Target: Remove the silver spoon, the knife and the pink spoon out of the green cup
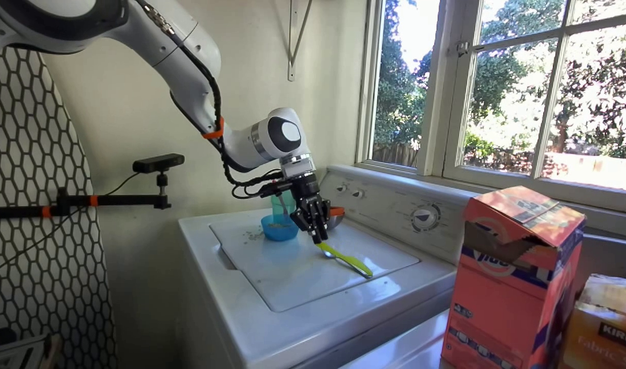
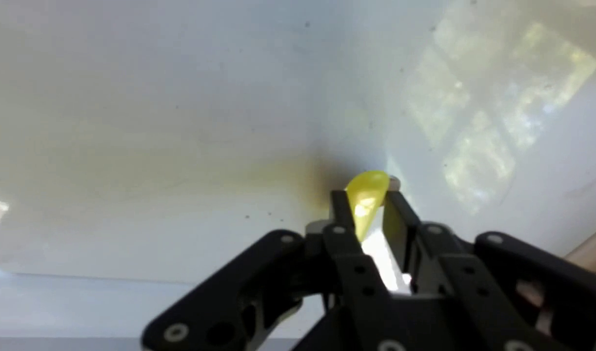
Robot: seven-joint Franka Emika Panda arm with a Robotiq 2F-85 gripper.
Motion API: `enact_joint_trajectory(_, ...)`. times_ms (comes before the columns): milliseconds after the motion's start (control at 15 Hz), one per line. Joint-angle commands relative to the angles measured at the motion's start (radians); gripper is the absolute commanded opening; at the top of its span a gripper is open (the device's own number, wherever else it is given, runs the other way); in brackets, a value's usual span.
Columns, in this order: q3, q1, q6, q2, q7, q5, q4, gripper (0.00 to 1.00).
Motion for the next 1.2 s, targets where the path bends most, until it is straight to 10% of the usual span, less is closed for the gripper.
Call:
enact_joint_trajectory(0, 0.000, -0.005, -0.004, -0.001, -0.041, 0.122, 0.012, 0.58)
enact_joint_trajectory(400, 0.023, -0.019, -0.054, -0.074, -0.209, 0.318, 0.044, 1.00)
enact_joint_trajectory(1133, 0.089, -0.014, -0.293, -0.305, -0.327, 0.863, 0.079, 1.00)
